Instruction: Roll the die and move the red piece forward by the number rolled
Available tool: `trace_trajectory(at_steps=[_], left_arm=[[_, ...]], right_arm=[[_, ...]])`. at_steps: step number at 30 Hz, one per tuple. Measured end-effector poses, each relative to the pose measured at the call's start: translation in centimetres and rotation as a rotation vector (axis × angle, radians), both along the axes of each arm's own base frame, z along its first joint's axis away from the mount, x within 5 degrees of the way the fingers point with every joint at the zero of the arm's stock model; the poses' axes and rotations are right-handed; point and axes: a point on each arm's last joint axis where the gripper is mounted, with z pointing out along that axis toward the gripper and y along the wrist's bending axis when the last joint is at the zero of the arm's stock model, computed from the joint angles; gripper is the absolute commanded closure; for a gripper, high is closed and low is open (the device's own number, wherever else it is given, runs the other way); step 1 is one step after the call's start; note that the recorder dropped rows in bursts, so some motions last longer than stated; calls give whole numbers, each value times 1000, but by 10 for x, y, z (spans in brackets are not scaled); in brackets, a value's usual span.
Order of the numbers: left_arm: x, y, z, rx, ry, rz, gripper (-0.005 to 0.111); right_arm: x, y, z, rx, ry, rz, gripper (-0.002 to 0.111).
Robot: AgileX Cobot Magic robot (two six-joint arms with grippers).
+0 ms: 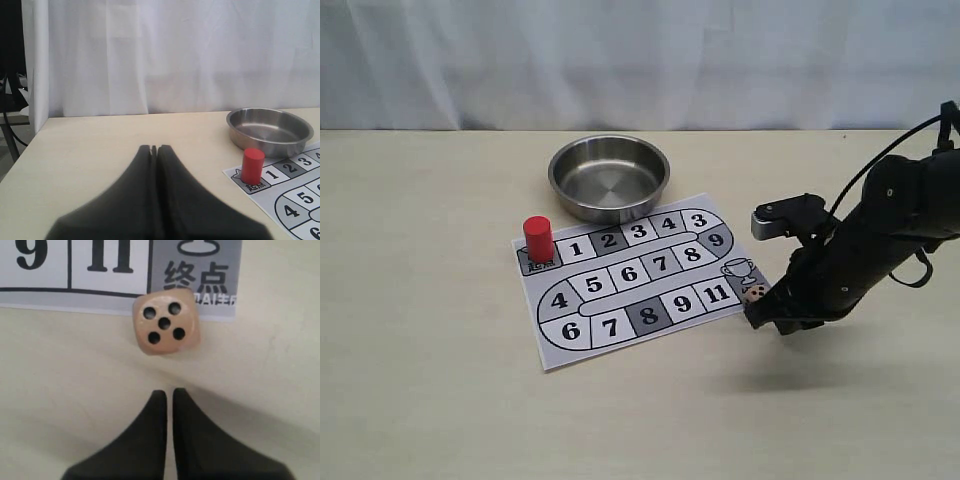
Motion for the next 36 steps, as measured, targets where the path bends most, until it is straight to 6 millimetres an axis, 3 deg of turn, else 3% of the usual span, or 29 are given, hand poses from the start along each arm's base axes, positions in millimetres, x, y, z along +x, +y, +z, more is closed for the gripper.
trace_trajectory(at_steps=[10,16,19,28,32,36], left_arm=[[0,0,0,0,0,0,107],[0,0,0,0,0,0,107],[0,0,0,0,0,0,107],[0,0,0,0,0,0,107],[0,0,0,0,0,0,107],[0,0,0,0,0,0,107]], right_arm=[[-3,-1,1,-19,25,30,104],[8,-1,38,-47,-27,-17,104],[7,29,53,-38,-56,65,104],[-1,100,64,77,-290,189,103],[1,120,67,168,-381,160,90],[3,131,56,190,-399,155,75]])
